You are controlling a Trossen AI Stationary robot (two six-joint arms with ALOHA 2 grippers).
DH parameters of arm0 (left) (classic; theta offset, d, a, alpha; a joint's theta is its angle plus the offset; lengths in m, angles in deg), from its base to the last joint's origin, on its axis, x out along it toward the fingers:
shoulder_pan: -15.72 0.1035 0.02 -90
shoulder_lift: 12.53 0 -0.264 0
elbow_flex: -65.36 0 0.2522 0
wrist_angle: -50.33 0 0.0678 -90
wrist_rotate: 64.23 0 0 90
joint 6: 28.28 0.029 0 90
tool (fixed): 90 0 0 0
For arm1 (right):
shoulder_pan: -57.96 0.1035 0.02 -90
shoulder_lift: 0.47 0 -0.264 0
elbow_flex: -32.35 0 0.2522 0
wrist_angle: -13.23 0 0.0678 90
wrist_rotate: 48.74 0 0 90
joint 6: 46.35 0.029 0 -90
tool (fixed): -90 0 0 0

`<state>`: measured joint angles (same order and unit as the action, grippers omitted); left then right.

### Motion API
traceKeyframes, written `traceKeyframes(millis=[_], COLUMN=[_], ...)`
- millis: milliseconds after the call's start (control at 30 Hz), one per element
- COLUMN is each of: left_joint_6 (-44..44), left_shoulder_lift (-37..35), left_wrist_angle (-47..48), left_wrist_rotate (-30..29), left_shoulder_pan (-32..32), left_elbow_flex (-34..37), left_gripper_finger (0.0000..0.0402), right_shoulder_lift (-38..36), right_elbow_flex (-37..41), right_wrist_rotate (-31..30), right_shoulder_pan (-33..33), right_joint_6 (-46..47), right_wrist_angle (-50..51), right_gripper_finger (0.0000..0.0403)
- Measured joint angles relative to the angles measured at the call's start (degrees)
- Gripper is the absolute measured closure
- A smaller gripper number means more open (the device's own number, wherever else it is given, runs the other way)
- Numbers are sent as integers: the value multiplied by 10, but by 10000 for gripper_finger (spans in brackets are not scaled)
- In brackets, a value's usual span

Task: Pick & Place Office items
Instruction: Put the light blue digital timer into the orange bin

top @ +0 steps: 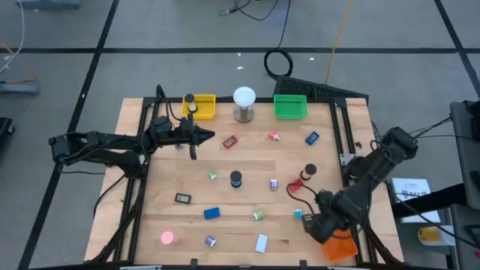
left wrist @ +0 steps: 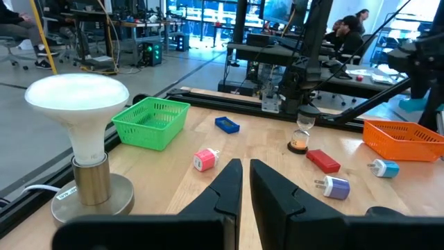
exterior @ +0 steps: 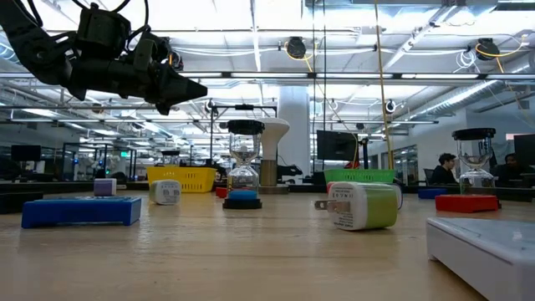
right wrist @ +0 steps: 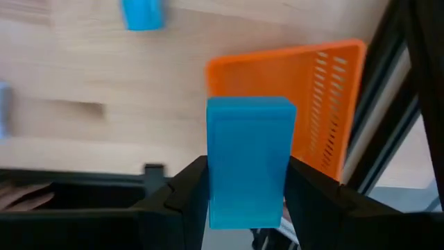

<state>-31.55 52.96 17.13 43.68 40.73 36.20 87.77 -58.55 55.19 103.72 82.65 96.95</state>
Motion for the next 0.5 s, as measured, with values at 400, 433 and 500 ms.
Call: traceKeyframes(millis=[400,433,500], left_joint_6=[0,0,0], left_shoulder_lift=[0,0,0], left_wrist_angle=[0,0,0], left_wrist_rotate=[0,0,0], left_shoulder_pan=[0,0,0], left_elbow_flex=[0,0,0], left_gripper_finger=[371,371,371], right_shoulder_lift=[0,0,0], right_elbow_flex=[137,145,157], right_wrist_rotate=[42,43,44], right_shoulder_pan=[34,36,38], right_joint_6=[25,25,24], right_wrist_angle=[-156,-164,-178], right_gripper_finger=[253,252,249])
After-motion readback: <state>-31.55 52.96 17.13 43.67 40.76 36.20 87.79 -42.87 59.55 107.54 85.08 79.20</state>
